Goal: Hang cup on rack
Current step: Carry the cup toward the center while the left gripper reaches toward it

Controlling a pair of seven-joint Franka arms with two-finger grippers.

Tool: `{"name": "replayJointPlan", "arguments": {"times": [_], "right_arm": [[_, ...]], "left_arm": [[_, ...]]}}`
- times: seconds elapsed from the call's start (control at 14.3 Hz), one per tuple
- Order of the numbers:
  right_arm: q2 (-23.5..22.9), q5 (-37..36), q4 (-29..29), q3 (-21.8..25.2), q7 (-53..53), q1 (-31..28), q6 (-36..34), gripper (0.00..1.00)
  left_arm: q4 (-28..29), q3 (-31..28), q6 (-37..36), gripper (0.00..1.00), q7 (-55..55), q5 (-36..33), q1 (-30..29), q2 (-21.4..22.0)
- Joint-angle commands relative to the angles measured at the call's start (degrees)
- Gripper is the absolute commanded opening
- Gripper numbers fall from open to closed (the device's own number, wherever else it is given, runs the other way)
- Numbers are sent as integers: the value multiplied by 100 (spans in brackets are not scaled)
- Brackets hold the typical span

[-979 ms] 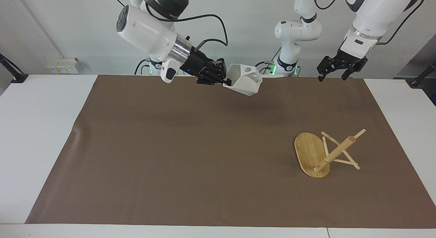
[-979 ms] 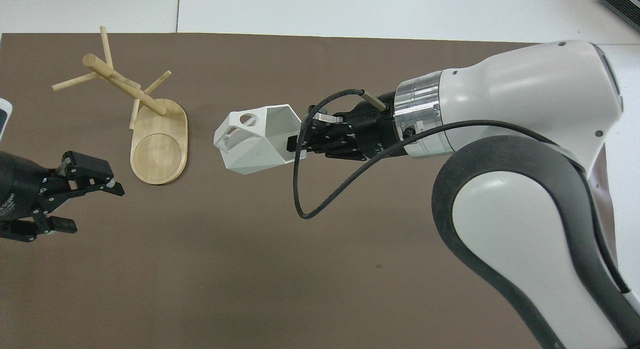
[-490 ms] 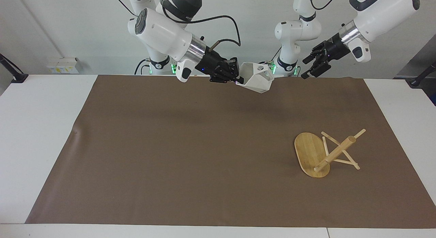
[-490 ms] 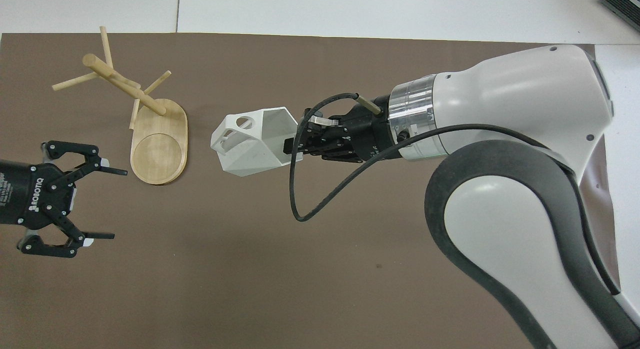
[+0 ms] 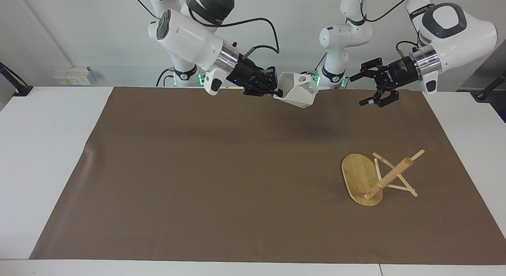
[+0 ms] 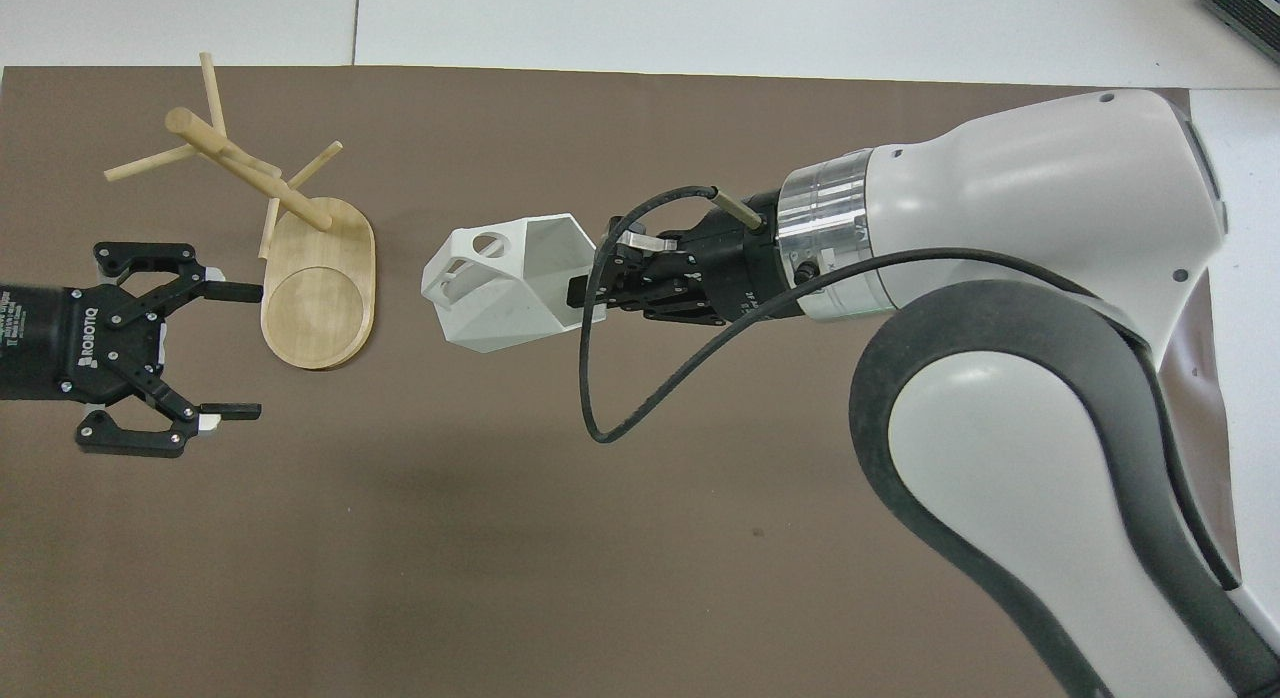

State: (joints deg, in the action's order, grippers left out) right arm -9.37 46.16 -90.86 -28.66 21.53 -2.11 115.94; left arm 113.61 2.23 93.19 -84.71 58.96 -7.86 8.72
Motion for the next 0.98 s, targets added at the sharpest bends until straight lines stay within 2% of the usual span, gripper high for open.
{"name": "replayJointPlan", "arguments": {"times": [0.0, 0.28, 0.56, 0.91], "right_arm": [[173, 174, -178, -43, 53, -61, 148, 0], [173, 174, -178, -43, 62, -61, 148, 0], [182, 174, -178, -43, 53, -44, 175, 0], [147, 174, -239, -79, 141, 88, 561, 0]], "left_arm": [[100, 58, 557, 100, -309, 448, 266, -29], [100, 67, 1174, 100, -520, 529, 935, -72], [109, 67, 1298, 100, -573, 537, 1321, -81], [109, 102, 1561, 100, -573, 643, 1533, -81]]}}
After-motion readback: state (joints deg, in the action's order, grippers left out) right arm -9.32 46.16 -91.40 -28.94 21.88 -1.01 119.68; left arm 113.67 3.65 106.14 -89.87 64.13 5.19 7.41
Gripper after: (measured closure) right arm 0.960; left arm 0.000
